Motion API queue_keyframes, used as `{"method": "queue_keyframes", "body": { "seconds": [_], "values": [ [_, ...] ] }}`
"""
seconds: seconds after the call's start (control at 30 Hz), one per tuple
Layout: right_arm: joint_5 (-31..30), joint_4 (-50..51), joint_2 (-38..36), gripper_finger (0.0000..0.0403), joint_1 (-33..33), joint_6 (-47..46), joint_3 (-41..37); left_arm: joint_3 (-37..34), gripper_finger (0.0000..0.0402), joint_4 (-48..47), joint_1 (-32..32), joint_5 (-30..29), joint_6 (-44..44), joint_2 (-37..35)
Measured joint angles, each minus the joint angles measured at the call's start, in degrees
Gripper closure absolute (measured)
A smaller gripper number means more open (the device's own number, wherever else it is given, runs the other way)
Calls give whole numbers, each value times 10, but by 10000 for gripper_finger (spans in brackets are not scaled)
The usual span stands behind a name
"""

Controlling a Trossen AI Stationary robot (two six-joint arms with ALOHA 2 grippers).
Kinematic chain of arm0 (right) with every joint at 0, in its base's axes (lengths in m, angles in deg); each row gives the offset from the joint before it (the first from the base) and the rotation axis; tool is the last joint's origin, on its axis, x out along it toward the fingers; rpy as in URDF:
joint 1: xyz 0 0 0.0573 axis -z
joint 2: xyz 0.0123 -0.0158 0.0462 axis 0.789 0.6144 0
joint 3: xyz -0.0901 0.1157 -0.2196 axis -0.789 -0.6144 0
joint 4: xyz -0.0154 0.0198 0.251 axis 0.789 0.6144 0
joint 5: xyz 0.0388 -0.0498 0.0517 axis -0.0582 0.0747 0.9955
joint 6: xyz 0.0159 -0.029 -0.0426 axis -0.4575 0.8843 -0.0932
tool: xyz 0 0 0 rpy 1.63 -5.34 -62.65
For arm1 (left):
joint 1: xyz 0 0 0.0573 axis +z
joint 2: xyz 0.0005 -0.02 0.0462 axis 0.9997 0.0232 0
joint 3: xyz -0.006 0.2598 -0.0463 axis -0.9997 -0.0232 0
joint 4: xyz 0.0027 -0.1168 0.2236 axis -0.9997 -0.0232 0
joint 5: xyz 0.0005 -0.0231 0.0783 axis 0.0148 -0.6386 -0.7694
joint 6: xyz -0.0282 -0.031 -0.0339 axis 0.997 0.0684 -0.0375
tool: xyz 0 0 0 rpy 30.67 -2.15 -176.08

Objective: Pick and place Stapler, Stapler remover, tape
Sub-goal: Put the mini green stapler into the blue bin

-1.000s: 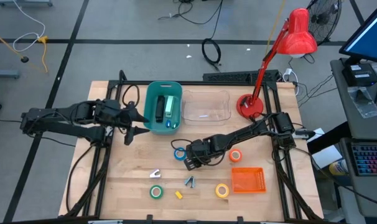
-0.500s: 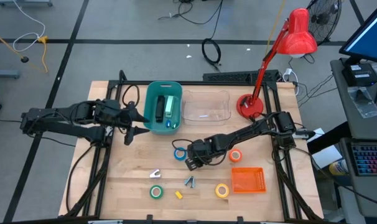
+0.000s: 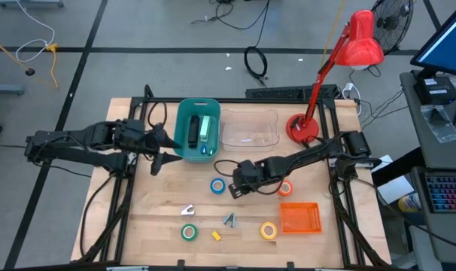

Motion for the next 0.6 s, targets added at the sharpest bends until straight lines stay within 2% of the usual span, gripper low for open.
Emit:
{"method": "queue_keyframes", "body": {
  "seconds": [0.27,0.4,0.6],
  "values": [
    [-19,-84,-41,354,7,20,0,0,188,48,0,46,6,0],
    [-46,-169,-63,354,11,54,0,0,188,53,0,47,9,0],
    [-44,-335,-77,354,23,131,1,0,188,109,0,85,31,7]
  ]
}}
